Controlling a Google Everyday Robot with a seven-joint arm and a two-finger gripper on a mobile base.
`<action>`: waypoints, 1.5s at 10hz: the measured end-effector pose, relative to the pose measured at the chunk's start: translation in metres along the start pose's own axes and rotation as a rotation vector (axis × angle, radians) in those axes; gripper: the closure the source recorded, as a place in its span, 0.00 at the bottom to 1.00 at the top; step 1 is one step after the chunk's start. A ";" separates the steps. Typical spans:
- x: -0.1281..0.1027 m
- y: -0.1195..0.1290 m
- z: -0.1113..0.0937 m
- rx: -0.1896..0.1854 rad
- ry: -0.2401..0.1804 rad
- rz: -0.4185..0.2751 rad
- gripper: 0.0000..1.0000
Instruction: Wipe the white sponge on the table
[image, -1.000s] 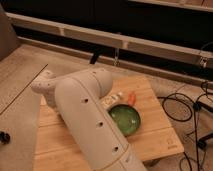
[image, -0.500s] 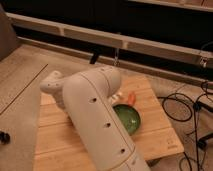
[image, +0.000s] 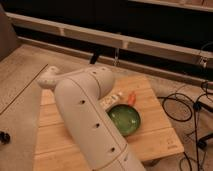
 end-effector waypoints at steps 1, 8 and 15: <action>-0.013 0.004 -0.004 0.000 -0.027 -0.015 1.00; -0.052 0.080 -0.050 -0.095 -0.195 -0.162 1.00; 0.049 0.090 -0.023 -0.160 -0.038 -0.103 1.00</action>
